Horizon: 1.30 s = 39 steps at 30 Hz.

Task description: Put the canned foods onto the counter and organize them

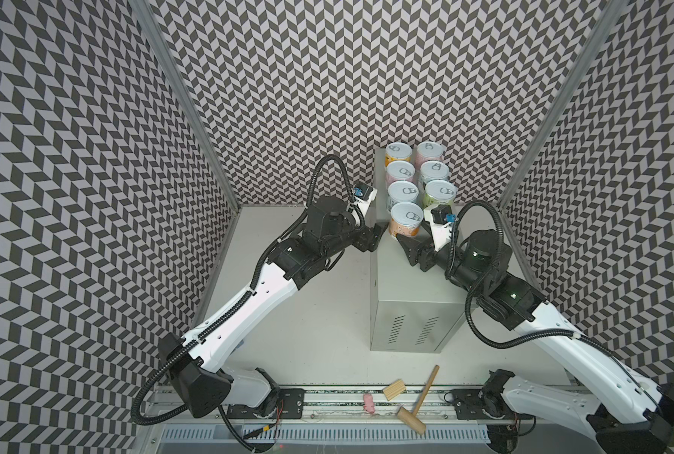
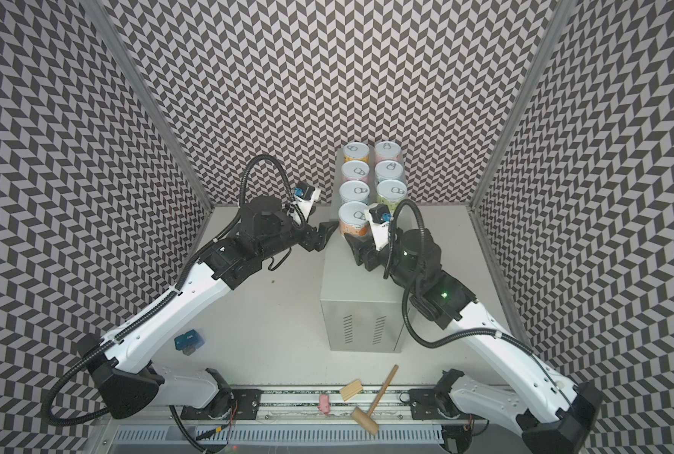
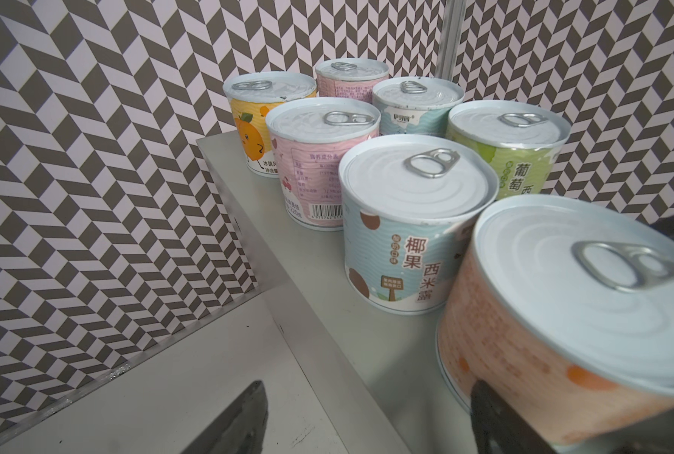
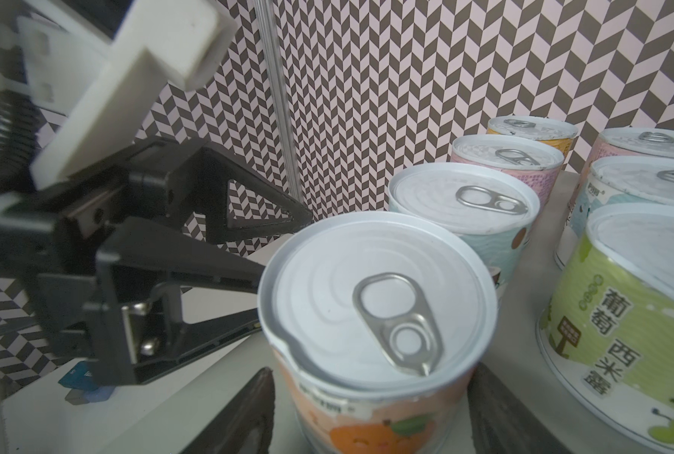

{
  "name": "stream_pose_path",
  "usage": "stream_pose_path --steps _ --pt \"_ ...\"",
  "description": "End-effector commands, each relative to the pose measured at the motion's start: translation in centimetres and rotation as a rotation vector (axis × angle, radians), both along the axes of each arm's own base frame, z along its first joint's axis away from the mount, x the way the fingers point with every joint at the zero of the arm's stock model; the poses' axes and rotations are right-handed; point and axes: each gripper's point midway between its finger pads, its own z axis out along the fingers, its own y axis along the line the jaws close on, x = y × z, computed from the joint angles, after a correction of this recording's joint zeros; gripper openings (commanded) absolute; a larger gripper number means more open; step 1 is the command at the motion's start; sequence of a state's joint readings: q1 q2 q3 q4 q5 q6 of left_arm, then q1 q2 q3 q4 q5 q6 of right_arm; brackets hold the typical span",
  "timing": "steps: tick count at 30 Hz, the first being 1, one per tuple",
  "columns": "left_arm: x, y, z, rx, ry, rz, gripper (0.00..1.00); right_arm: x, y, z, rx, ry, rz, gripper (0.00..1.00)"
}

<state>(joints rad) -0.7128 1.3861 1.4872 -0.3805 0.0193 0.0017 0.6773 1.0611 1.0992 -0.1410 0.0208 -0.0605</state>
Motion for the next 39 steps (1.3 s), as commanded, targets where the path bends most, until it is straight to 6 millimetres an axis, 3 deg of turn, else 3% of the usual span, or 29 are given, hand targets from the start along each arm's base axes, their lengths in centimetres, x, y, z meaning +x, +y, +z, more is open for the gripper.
stream_pose_path --steps 1,9,13,19,22,26,31,36,39 --pt "0.0 0.5 2.1 -0.045 -0.040 0.012 0.83 0.3 0.1 -0.2 -0.008 -0.006 -0.005 0.77" --pt "-0.2 1.3 2.9 -0.044 -0.059 0.035 0.91 0.5 -1.3 0.0 0.004 0.010 -0.077 0.91" --pt "-0.5 2.1 4.0 -0.050 -0.078 0.060 1.00 0.1 -2.7 1.5 0.034 0.003 -0.126 0.98" --pt "-1.1 4.1 6.0 -0.041 -0.121 0.117 1.00 -1.8 -5.4 4.0 0.080 0.022 -0.183 0.99" --pt "-1.3 5.6 6.6 -0.021 -0.134 0.173 1.00 -3.1 -7.6 5.2 0.101 0.019 -0.243 0.99" --pt "-0.7 8.0 6.5 0.009 -0.134 0.297 1.00 -3.4 -11.5 6.0 0.103 0.029 -0.420 0.99" --pt "0.5 11.3 5.4 0.008 -0.094 0.427 1.00 -2.0 -16.0 4.5 -0.010 0.063 -0.710 0.99" --pt "4.0 17.3 2.3 -0.064 0.038 0.610 1.00 -1.3 -19.7 5.4 0.074 0.051 -0.808 0.99" --pt "5.5 20.7 0.5 -0.131 0.107 0.680 1.00 0.1 -21.5 4.2 0.083 0.087 -0.838 0.99"
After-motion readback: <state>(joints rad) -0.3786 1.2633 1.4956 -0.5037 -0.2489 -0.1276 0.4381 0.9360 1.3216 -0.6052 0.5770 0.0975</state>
